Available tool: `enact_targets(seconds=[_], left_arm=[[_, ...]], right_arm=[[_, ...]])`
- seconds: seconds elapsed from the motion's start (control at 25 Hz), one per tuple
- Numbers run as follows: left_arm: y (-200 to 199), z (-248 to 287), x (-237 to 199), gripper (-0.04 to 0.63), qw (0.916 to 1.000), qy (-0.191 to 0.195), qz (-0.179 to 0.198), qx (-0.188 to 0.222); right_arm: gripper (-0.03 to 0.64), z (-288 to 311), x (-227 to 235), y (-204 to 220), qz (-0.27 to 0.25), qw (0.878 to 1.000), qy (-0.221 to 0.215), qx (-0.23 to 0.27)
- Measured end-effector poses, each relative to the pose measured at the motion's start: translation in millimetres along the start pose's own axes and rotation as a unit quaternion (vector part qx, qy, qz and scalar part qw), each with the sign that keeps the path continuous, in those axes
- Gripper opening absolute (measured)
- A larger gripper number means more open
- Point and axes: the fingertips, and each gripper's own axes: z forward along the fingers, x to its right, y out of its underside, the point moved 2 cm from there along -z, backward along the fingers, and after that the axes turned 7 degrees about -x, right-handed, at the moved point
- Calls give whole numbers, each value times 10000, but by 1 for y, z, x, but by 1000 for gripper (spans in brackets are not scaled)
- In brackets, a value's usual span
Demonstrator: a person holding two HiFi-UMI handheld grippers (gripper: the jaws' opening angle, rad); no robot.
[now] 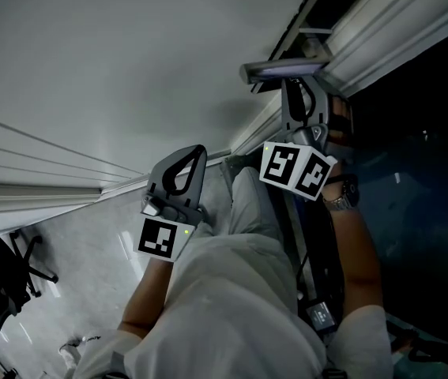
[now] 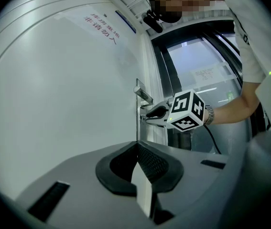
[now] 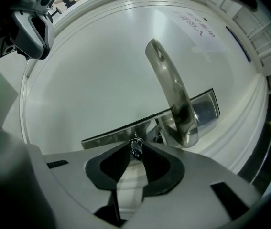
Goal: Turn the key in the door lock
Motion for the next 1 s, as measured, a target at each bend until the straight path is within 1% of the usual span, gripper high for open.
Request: enact_targets(seconds=[0.08,0.2,0.32,0.48,0.56,0.6,0.68,0.8,0.92,1.0], left_arm=[[0,0,0,3,10000,-8,3,7],[1,1,-1,3,10000,-16,23,5],[2,1,-3,3,10000,-37,10,5],[3,-2,-6,3,10000,-74,-10,3],[3,-3,-6,3,10000,-85,-2,-3],[3,-4,-6,3,10000,-84,6,-3],[2,-5,-7,3,10000,-81,8,4],[1,-5,-6,3,10000,-78,13,13],[1,-5,-6,3,10000,-81,18,10],[2,-5,-7,3,10000,-93,12,0]], right_arm=[[62,1,0,0,50,10000,7,1],[18,3,2,0,282,9996,-19,1],[17,5,4,2,628,9980,-92,29],[15,6,6,2,1225,9921,-274,79],[15,5,8,2,1669,9848,-458,113],[15,5,9,2,1949,9790,-582,139],[15,6,12,2,2600,9614,-876,198],[14,7,15,6,3508,9272,-1282,267],[14,9,18,9,4149,8961,-1545,326],[14,9,19,12,4578,8712,-1731,367]])
